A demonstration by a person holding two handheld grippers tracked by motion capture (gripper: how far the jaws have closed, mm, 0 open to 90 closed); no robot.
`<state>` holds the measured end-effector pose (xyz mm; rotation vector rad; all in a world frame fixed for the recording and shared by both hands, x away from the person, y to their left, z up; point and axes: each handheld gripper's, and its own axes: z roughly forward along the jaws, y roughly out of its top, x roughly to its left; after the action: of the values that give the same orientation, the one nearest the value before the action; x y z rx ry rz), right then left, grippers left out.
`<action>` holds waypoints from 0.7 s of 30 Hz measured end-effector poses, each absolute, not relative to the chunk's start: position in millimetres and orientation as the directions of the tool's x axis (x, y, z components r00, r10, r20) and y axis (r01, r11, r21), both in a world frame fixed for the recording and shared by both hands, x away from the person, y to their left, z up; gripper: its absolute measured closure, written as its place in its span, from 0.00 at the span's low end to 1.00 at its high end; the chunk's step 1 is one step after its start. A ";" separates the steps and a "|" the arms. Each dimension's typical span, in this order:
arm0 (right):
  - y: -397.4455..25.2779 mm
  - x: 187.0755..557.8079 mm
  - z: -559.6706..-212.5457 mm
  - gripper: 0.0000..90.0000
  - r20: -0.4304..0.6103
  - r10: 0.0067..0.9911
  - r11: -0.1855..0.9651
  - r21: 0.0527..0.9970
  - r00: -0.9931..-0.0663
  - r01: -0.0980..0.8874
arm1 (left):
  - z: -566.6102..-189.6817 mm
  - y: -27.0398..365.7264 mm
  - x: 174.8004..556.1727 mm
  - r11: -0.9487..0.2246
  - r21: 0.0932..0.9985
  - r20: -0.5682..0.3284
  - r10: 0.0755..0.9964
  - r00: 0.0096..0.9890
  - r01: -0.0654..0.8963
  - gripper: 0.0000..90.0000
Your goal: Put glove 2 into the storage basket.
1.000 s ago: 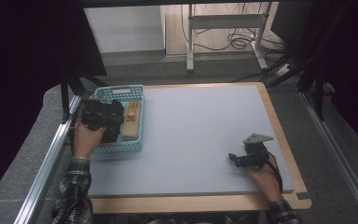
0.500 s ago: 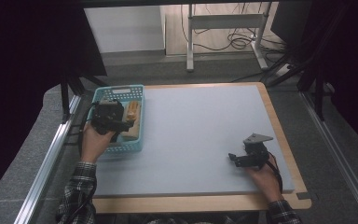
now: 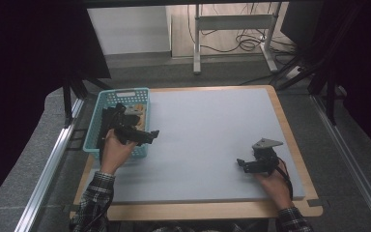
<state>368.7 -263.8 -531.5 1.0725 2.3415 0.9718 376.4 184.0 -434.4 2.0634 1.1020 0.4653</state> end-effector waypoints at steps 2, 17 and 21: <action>-263.8 368.7 -531.5 0.15 -0.058 0.772 0.468 0.726 -0.633 0.504 | -434.8 176.5 374.7 -0.370 0.752 -0.025 0.812 0.584 0.546 0.00; -263.8 368.6 -531.4 0.15 -0.058 0.772 0.468 0.726 -0.633 0.504 | -452.1 112.2 352.9 -0.428 0.778 -0.033 0.702 0.711 0.459 0.00; -263.8 368.6 -531.5 0.15 -0.058 0.772 0.468 0.726 -0.633 0.504 | -465.6 100.1 345.5 -0.445 0.777 -0.037 0.674 0.738 0.445 0.00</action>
<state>368.6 -263.8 -531.5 1.0714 2.3417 0.9715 345.5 100.1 -465.6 2.1130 0.8411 0.3537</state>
